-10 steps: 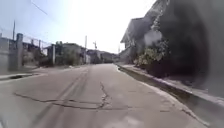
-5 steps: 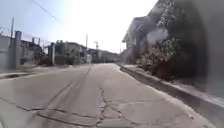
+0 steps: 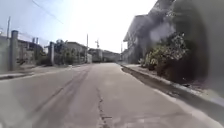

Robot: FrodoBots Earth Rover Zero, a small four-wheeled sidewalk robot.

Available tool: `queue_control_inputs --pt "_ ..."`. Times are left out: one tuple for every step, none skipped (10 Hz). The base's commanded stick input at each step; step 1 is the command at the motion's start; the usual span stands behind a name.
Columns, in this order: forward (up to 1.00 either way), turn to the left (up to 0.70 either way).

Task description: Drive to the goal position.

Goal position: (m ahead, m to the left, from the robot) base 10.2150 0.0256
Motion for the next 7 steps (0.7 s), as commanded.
queue_control_inputs --pt "0.85 0.0" --pt "0.85 0.0" --pt "0.85 0.0" --pt "0.85 0.0" --pt "0.85 0.0" --pt "0.85 0.0" --pt "0.85 0.0"
